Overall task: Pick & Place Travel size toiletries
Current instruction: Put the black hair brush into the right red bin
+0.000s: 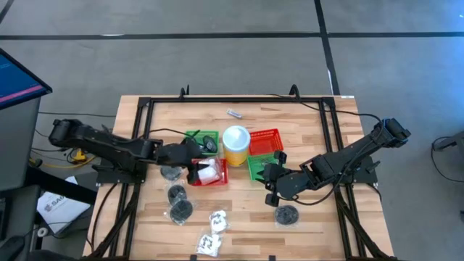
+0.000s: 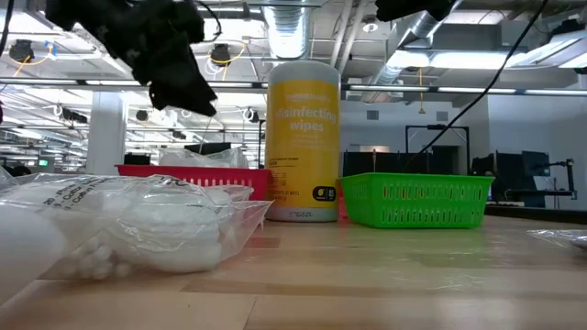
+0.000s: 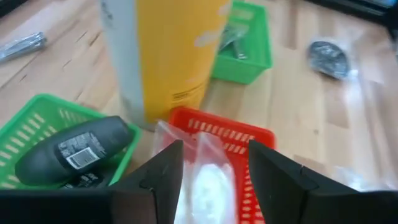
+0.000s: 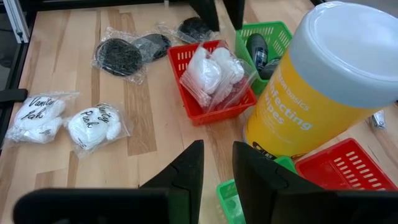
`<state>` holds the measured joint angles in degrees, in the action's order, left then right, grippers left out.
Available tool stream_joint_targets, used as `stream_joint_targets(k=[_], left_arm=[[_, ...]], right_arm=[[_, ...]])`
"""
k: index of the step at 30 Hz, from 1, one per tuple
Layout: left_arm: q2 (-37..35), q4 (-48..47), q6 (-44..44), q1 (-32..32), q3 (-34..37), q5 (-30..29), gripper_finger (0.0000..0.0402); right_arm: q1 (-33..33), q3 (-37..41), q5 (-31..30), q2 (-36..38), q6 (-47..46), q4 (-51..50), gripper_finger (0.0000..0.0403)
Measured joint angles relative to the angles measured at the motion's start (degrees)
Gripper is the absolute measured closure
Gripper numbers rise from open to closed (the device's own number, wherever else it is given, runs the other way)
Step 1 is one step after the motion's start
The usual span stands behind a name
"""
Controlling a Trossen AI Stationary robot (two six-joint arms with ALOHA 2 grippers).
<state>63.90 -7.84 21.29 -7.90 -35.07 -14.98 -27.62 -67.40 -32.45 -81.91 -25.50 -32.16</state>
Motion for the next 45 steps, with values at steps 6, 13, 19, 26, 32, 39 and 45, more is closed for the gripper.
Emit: stream_joint_targets(k=[6, 13, 19, 26, 32, 39, 45], left_arm=[[-1.7, -0.7, 0.3, -4.3, 0.0, 0.2, 0.0238], [-1.7, -7.0, 7.1, -8.5, 0.0, 6.3, 0.0239], [-1.6, -13.6, 16.5, -12.8, 0.0, 8.0, 0.0239], [-1.6, -21.8, 27.7, -18.1, 0.0, 8.0, 0.0239], [-1.6, -24.7, 37.7, -21.1, 0.6, 8.0, 0.0239], [-1.6, -24.8, 47.9, -22.6, 5.7, 9.2, 0.0239], [-1.6, -21.9, 49.5, -22.6, 9.0, 10.0, 0.0239]], right_arm=[[0.0, 0.0, 0.0, 0.0, 0.0, 0.0, 0.0327], [0.0, 0.0, 0.0, 0.0, 0.0, 0.0, 0.0327], [0.0, 0.0, 0.1, 0.0, 0.0, 0.0, 0.0327], [0.0, 0.0, 1.1, 0.0, 0.0, 0.0, 0.0327], [0.0, 0.0, 1.1, 0.0, 0.0, 0.0, 0.0327], [0.0, 0.0, 1.1, 0.0, 0.0, 0.0, 0.0327], [0.0, 0.0, 1.1, 0.0, 0.0, 0.0, 0.0327]])
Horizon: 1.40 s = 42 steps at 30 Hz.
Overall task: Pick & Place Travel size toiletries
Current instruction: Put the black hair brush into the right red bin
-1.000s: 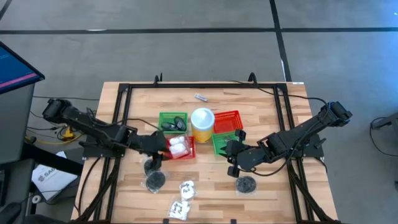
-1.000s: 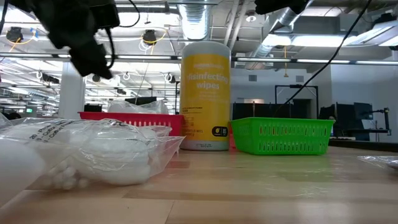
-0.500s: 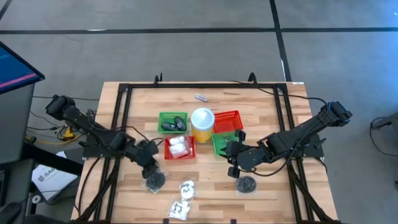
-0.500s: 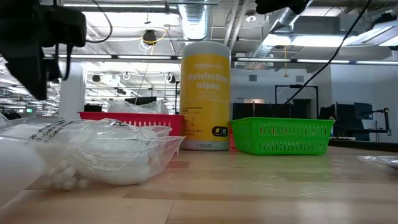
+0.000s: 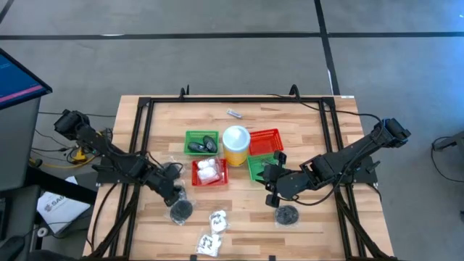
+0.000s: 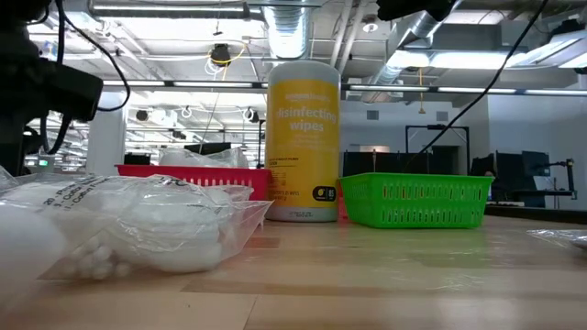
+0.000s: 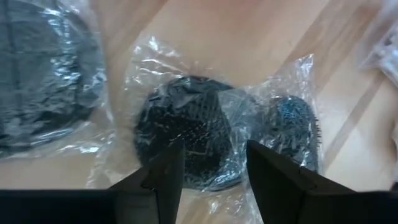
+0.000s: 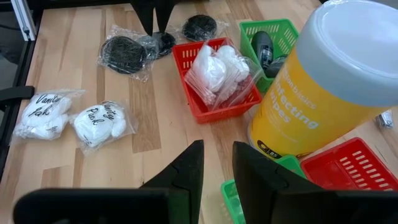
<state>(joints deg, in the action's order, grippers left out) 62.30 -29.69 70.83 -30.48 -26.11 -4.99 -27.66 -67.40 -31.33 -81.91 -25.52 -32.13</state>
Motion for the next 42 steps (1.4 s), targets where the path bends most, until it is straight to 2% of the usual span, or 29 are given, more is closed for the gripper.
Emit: stream_joint_targets(k=[7, 12, 19, 31, 36, 42], left_arm=[[0.0, 9.1, 0.0, 0.0, 3.3, 0.4, 0.0239], [-0.1, 10.7, 1.2, 0.0, 5.7, 0.4, 0.0239], [0.0, 18.3, -0.8, 0.0, 8.1, 0.4, 0.0249], [0.0, 21.6, -3.5, 0.0, 8.2, -0.9, 0.0325], [0.1, 22.2, -3.5, 0.0, 8.2, -1.0, 0.0332], [3.8, 23.4, -2.7, 0.0, 8.2, -0.6, 0.0323]], right_arm=[[0.0, 0.0, 0.0, 0.0, 0.0, 0.0, 0.0327], [0.0, 0.0, 0.0, 0.0, 0.0, 0.0, 0.0327], [0.0, 0.0, 0.0, 0.0, 0.0, 0.0, 0.0327], [0.0, 0.0, 0.0, 0.0, 0.0, 0.0, 0.0327], [0.0, 0.0, 0.0, 0.0, 0.0, 0.0, 0.0327], [0.0, 0.0, 0.0, 0.0, 0.0, 0.0, 0.0327]])
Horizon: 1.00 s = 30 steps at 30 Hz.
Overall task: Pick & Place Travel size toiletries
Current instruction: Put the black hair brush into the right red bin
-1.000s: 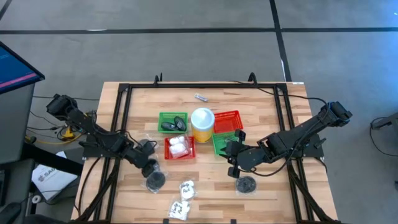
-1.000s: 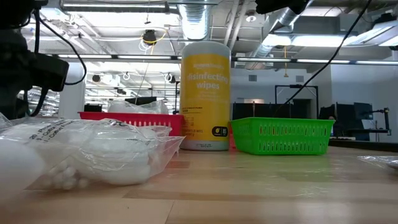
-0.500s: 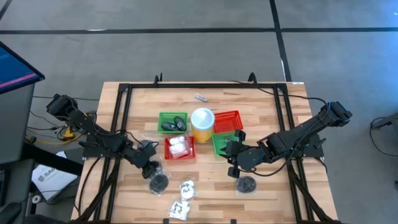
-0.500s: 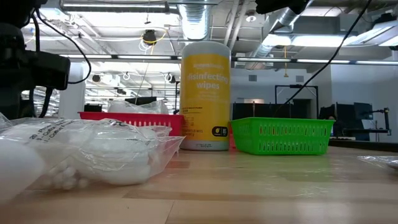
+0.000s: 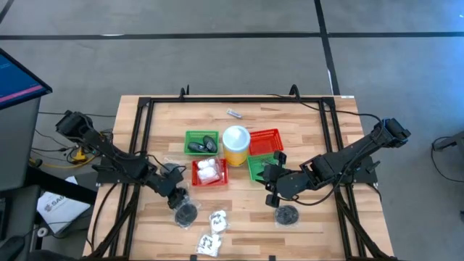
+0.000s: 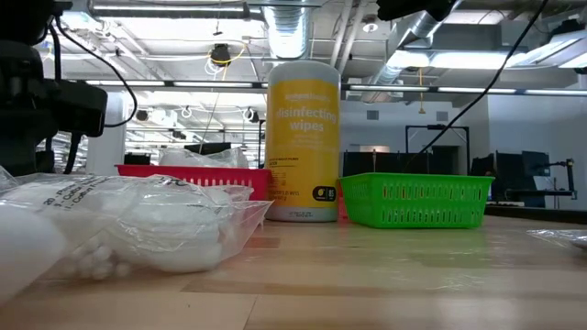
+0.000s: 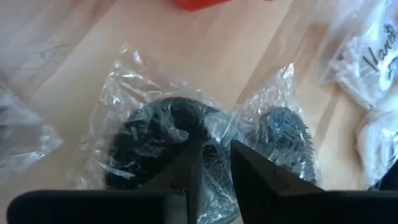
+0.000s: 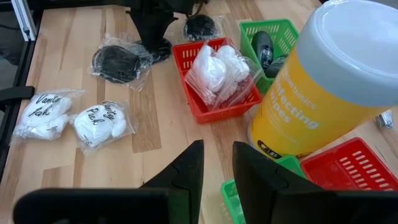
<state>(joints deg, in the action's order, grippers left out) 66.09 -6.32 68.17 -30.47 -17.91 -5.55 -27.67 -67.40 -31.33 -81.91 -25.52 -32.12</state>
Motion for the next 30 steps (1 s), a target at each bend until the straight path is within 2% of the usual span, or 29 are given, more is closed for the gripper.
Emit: stream_joint_targets(k=[11, 14, 18, 20, 30], left_arm=[[7.0, 12.5, -3.5, 0.0, -0.1, 4.5, 0.0321], [9.7, 14.2, -3.6, 0.0, -0.3, 5.4, 0.0338], [13.3, 19.6, -7.7, 0.0, -0.2, 6.0, 0.0388], [14.3, 22.3, -9.4, 0.0, -0.2, 6.1, 0.0396], [12.7, 21.8, -12.1, 0.0, 0.1, 6.4, 0.0401]], right_arm=[[0.0, 0.0, 0.0, 0.0, -0.1, 0.0, 0.0327], [-0.1, 0.0, 0.0, 0.0, -1.0, 0.0, 0.0327], [-0.1, 0.0, 0.0, 0.0, -1.5, -0.1, 0.0327], [-0.1, 0.0, 0.0, 0.0, -1.5, -0.1, 0.0327], [-0.1, 0.0, 0.0, 0.0, -1.5, -0.5, 0.0327]])
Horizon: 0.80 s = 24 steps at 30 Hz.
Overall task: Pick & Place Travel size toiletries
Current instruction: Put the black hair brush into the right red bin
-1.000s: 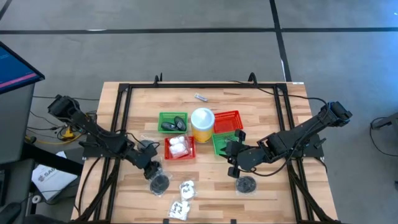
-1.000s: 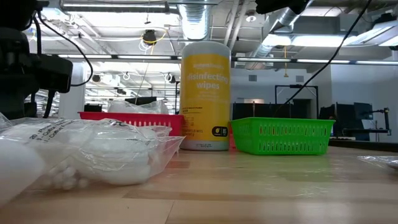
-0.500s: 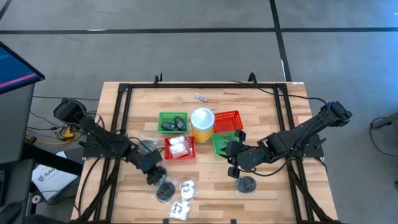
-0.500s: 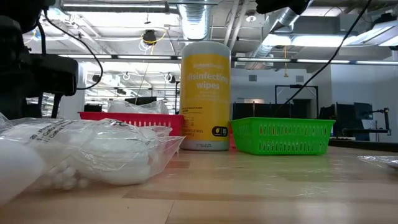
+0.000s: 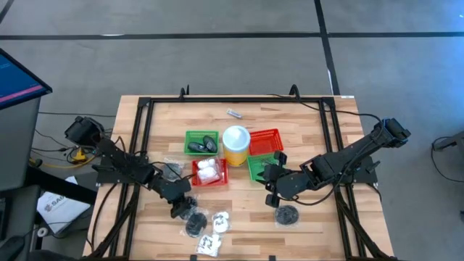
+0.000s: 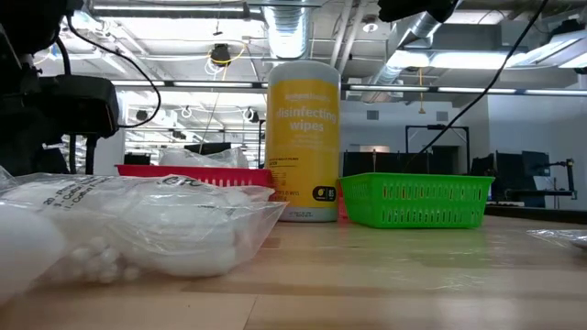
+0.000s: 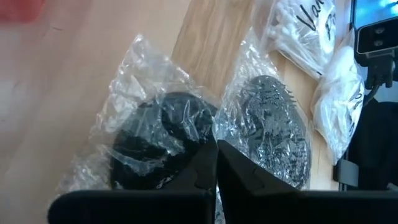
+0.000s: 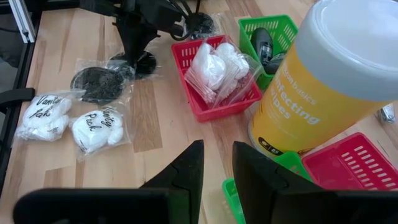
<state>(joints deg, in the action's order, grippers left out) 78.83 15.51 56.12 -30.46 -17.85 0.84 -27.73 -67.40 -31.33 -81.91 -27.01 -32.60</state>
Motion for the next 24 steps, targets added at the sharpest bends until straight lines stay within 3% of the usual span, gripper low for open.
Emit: stream_joint_targets(k=[15, 24], left_arm=[[-13.1, -0.3, -5.1, 0.0, 0.0, -1.2, 0.0401], [-21.5, 0.3, -11.1, 0.0, 0.0, -6.4, 0.0401]], right_arm=[[0.0, 0.0, 0.0, 0.0, 0.0, 0.0, 0.0327], [0.0, 0.0, 0.0, 0.0, 0.0, 0.0, 0.0327]])
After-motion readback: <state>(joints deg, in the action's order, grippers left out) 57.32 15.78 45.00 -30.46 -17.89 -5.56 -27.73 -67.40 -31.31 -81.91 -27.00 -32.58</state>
